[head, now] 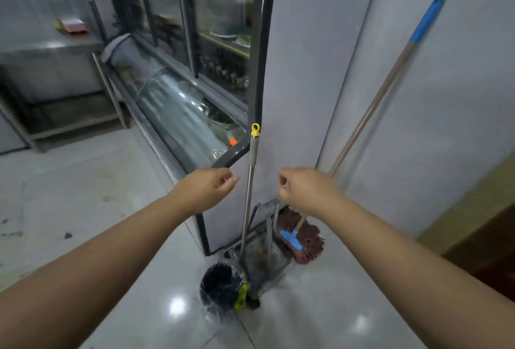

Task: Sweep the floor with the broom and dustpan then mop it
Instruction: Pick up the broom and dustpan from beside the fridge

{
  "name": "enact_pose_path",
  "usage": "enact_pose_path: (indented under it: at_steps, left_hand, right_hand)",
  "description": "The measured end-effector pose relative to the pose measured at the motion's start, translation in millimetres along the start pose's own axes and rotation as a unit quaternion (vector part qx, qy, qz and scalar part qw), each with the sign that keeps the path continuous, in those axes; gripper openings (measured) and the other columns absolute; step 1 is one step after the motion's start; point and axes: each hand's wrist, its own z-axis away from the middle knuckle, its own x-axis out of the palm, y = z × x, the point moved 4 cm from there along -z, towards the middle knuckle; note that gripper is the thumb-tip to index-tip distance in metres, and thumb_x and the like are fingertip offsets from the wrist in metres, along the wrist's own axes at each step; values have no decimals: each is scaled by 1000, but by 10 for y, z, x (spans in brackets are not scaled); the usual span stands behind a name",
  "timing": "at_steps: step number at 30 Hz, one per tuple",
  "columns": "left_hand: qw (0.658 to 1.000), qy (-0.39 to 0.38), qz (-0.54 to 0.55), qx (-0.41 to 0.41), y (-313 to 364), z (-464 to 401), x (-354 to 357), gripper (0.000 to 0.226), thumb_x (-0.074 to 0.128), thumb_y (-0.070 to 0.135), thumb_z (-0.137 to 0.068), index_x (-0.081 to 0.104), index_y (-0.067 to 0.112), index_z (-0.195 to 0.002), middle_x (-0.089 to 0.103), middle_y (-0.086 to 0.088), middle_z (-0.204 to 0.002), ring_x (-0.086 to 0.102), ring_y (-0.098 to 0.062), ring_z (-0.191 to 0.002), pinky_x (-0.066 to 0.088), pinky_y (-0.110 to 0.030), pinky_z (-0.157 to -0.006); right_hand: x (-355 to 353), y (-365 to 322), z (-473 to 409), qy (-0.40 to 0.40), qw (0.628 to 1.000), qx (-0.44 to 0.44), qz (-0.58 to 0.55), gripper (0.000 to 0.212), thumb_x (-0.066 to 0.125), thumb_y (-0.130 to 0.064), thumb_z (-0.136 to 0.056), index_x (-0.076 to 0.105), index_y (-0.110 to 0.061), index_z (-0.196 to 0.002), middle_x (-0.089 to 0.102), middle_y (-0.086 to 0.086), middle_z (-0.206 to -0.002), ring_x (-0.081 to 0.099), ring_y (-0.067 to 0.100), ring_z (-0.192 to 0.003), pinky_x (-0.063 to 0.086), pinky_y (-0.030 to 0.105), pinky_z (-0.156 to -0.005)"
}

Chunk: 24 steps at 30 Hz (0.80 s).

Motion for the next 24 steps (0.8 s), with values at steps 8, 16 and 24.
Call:
enact_pose_path:
  at_steps: [8,16,24]
  left_hand:
    - [956,39,209,-202,32,-393,774,29,41,33,-97,62,20,-84,61,11,-75,56,-7,-75,40,-16,-65]
    - [833,132,391,-368,-246,-939,1419,31,42,25,-98,63,12,-79,63,3,-69,56,-6,-67,42,-24,-68]
    - [710,149,490,-483,-125,-1213,1782,33,39,24,-99,59,13,-74,59,-5,-69,56,-12,-63,42,-25,-64]
  right_hand:
    - [487,585,-675,-88,991,-57,-85,22,44,-33,-94,55,-15,-101,63,6,-102,57,25,-92,35,28,-65]
    - [1012,976,-1575,-179,971,-73,-138,14,45,-32,-93,51,-20,-91,56,1,-91,54,22,-86,39,29,-69]
    - [1778,1380,-1988,-284,936,-47,-203,20,52,-35,-92,56,-16,-89,54,-2,-81,53,19,-79,37,25,-65]
